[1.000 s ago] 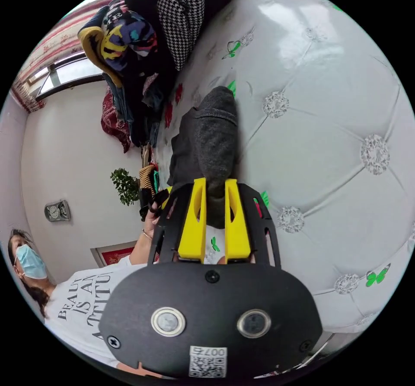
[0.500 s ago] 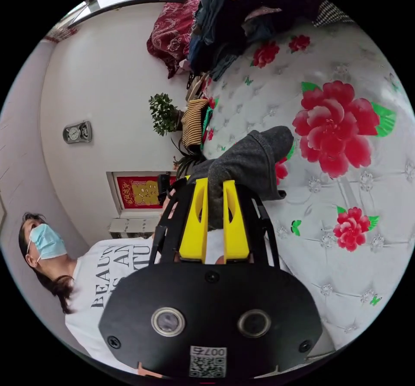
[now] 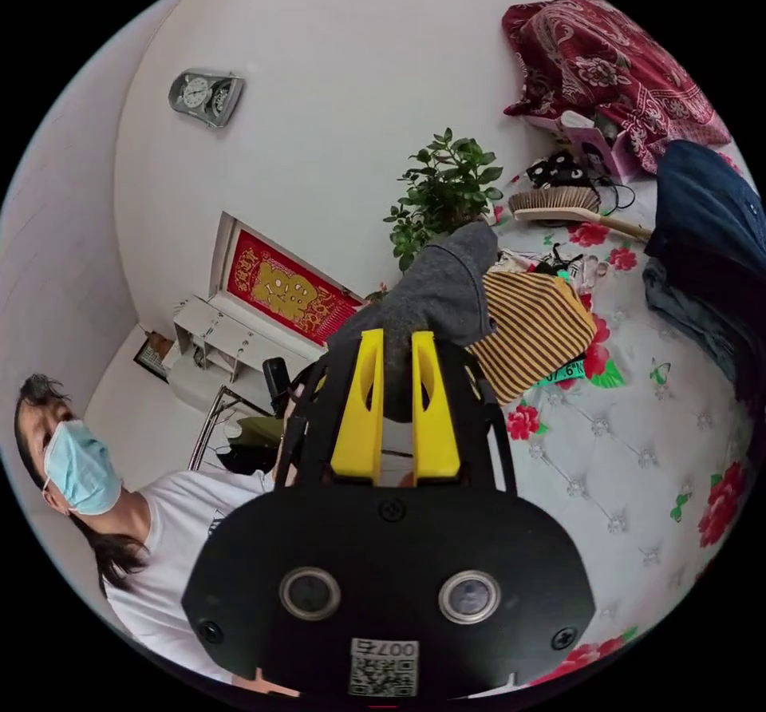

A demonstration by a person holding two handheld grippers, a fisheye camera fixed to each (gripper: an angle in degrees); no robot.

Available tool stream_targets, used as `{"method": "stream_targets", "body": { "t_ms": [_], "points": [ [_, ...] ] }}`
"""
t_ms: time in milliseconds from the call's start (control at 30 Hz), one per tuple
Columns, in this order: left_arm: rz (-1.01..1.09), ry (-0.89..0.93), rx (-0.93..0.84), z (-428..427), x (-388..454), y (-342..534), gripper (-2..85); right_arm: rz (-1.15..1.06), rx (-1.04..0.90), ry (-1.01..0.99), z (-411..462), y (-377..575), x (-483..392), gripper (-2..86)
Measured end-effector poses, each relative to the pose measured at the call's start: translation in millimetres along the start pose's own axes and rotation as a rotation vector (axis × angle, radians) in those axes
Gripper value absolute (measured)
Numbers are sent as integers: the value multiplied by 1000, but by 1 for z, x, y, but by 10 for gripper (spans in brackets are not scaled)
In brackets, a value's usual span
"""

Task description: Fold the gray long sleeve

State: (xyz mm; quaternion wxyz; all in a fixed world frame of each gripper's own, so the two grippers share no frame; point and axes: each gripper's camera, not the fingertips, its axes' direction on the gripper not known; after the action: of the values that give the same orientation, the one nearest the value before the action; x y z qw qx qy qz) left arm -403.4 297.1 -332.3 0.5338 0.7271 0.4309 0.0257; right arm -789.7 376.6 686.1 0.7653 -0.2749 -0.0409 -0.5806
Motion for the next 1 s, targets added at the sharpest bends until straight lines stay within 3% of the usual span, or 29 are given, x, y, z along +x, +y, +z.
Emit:
{"method": "stream_targets", "body": {
  "t_ms": [67,167,267,367,567,733,1000],
  "points": [
    [-56,-91,-48,35,-33,-1,27,86,-25,191,47,-36,33,30],
    [-166,-292,-224,109,-80,38,15,282,-169,433,98,-15,105,10],
    [-70,-429,-322,158,-65,104,-4,349,-339,477,115,55,153,1],
    [62,-566,-476,214,-34,172,-8,398,-317,593,85,134,158,-2],
    [324,-445,-714,370,78,273,-10,663,-200,948,-31,246,131,-3],
    [526,-349,-800,527,229,343,-10,753,7,1002,-144,312,85,-3],
    [592,-195,-943,673,425,483,-10,921,147,962,-272,409,39,-3]
  ]
}}
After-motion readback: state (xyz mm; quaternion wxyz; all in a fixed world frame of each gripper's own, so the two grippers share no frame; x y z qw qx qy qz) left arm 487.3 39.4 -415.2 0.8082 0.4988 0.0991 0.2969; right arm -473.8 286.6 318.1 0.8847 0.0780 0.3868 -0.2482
